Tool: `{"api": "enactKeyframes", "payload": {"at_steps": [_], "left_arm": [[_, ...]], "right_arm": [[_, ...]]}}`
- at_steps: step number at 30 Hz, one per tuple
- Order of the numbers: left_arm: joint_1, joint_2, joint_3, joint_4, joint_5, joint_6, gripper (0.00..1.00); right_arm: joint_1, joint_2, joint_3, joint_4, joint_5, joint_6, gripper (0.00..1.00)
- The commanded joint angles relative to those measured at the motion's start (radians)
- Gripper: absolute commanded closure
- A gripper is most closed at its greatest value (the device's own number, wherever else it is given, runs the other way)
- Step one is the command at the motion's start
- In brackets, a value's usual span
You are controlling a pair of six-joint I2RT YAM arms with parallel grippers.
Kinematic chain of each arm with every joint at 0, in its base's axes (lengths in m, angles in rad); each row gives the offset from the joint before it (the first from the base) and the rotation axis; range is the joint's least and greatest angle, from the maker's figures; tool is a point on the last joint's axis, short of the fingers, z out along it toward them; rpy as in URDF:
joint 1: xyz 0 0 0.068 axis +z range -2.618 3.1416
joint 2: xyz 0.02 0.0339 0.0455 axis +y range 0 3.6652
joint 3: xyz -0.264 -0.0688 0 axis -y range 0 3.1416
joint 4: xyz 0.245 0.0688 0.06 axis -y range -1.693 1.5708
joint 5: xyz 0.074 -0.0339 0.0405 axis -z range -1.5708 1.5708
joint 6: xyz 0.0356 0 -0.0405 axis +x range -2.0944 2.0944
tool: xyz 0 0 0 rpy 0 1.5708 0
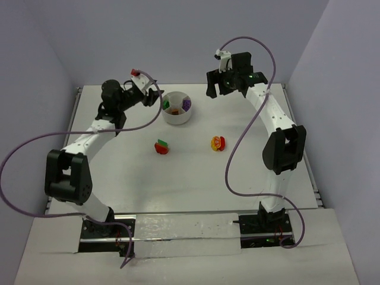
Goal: Sort the legos into containers by color
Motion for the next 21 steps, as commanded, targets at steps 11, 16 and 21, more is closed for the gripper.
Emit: {"api": "enactKeyframes", "payload": {"at_steps": [11, 16, 21], "left_arm": [[0.010, -0.051, 0.076, -0.906, -0.094, -0.024, 0.42], [-0.003, -0.078, -0.012, -1.005, 0.037, 0.299, 0.39], [-0.003, -0.040, -0.019, -1.133, 0.117, 0.634, 0.36]], "right_arm": [[0.006, -0.251, -0.270, 0.031, -0.025, -0.017, 0.12], [0.004, -0.298, -0.355, 0.050, -0.025, -0.027, 0.12], [0.003, -0.303, -0.390, 0.059, -0.035, -0.025, 0.12]]}}
